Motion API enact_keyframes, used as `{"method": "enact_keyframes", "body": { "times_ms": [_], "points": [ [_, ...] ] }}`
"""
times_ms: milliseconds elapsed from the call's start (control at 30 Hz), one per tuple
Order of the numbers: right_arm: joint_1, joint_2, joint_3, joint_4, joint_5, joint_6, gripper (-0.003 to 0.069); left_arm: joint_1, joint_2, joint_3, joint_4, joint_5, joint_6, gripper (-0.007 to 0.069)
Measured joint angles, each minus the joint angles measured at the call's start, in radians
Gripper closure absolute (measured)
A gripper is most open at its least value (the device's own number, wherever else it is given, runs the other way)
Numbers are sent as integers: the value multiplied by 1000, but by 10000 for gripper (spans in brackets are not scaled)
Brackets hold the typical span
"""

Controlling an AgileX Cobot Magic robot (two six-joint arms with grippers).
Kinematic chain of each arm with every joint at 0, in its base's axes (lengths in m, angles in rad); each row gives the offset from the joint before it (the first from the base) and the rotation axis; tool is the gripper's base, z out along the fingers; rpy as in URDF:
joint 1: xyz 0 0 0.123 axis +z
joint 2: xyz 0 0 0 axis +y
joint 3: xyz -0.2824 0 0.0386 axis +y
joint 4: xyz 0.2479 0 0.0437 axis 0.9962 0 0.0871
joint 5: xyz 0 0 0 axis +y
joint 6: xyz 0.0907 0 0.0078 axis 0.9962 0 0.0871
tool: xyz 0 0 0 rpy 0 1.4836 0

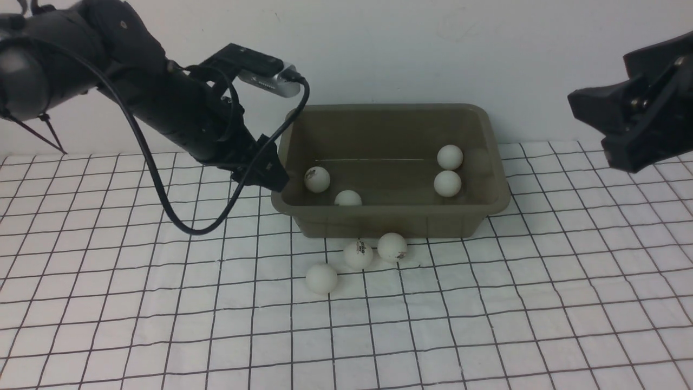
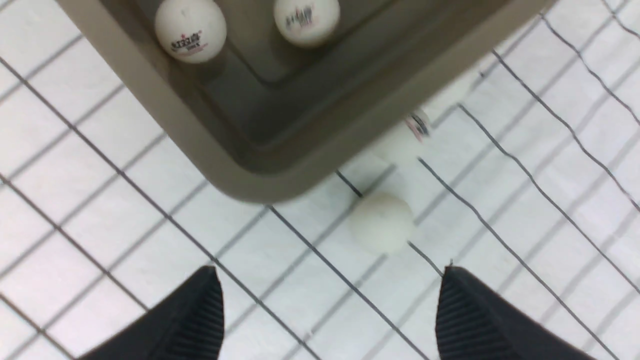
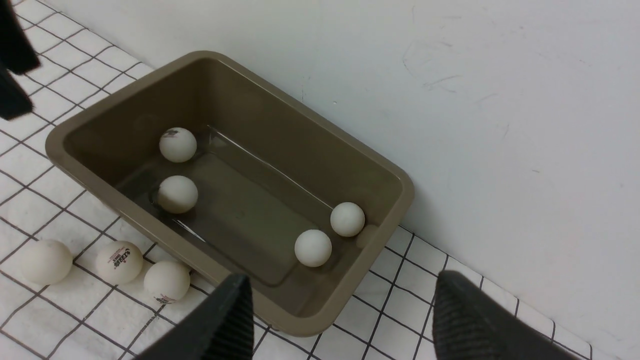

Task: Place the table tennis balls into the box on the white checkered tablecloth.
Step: 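Reach for and grasp a ping pong ball on the table beside the basket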

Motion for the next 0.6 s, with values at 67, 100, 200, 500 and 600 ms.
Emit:
{"method": "enact_keyframes", "body": {
  "times_ms": [67, 100, 200, 500, 600],
  "points": [
    [0, 0, 0, 0, 0, 0, 216, 0, -31, 0, 12, 50, -24, 115],
    [0, 0, 0, 0, -1, 0, 216, 0, -43, 0, 17, 61, -30, 115],
    [0, 0, 0, 0, -5, 0, 216, 0, -82, 0, 35, 122, -52, 115],
    [0, 0, 0, 0, -18, 0, 216, 0, -217, 27, 66, 178, -137, 115],
    [0, 0, 0, 0, -18, 0, 216, 0, -261, 65, 60, 178, -155, 115]
  ]
}}
